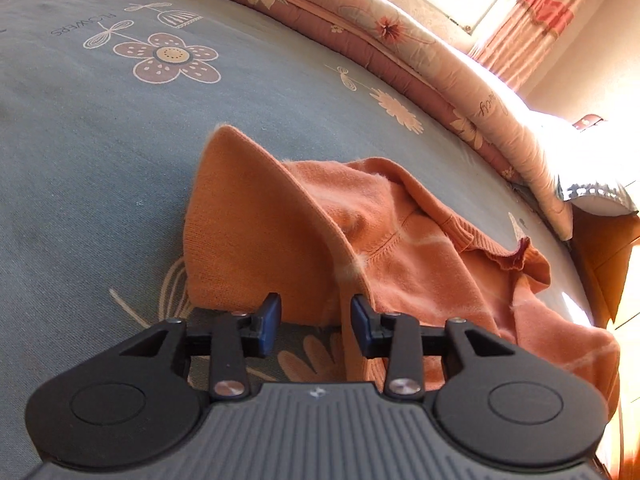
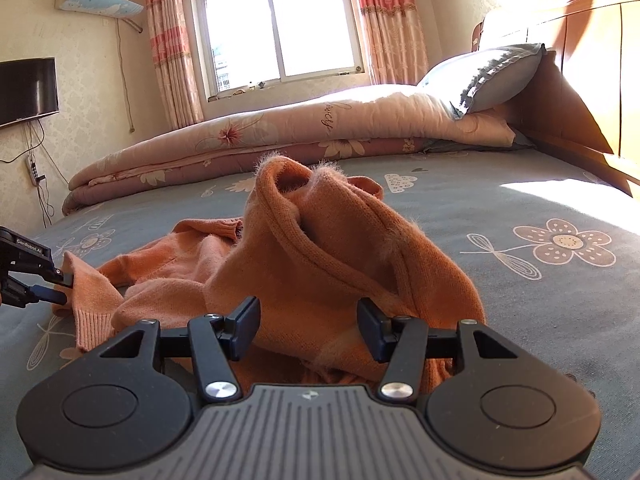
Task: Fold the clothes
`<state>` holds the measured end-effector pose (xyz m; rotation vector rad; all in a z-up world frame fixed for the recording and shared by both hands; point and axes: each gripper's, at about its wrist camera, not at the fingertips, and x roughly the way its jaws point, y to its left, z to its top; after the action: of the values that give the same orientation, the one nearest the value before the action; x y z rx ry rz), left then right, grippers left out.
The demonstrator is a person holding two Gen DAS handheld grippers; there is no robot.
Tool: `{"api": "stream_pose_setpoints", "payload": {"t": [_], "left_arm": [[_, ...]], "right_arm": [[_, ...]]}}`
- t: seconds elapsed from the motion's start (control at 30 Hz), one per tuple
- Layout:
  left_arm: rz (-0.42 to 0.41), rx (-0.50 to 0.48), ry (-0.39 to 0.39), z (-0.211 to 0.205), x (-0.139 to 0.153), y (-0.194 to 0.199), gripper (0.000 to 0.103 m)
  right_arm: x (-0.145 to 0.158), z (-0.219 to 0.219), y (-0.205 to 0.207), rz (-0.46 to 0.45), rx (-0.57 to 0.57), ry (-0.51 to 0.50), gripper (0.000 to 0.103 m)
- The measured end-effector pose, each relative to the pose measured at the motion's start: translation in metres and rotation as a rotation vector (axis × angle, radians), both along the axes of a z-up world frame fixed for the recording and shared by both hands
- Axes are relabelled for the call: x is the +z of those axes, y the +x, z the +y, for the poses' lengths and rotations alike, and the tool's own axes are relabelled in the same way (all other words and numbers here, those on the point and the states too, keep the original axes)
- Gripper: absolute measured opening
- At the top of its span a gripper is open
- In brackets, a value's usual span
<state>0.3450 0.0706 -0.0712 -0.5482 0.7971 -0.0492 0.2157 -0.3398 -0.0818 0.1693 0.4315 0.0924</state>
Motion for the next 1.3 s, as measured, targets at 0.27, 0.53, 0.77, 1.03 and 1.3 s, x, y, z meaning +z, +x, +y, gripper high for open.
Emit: {"api": "stream_pose_setpoints", "payload": {"t": [0.27,0.53,0.77,1.03,1.3], "left_arm": [[-0.156,-0.019,-0.172,-0.007,-0.003,0.003,0.062],[-0.091,-0.016,-0.147,-0.014,-0.025,0.012,0.063],[-0.103,-0.045,-0.048,-0.017,-0.031,0.004,0.063],[-0.089,-0.042,-0.014,-0.027,-0.037,0.024,0.043],[-0.053,-0.069,0.205,-0.031,-0.001,0.004,0.011]], "right_arm": [[-0.003,0.001,0.002,0.017,0.006,0.004,0.059],[-0.003,0.002,0.002,0.018,0.008,0.002,0.059],[-0.003,0.002,0.003,0.022,0.01,0.002,0.06],[-0.003,0.004,0.002,0.022,0.015,-0.005,0.061],[-0.003,0.004,0.001,0.021,0.013,-0.011,0.061]]}}
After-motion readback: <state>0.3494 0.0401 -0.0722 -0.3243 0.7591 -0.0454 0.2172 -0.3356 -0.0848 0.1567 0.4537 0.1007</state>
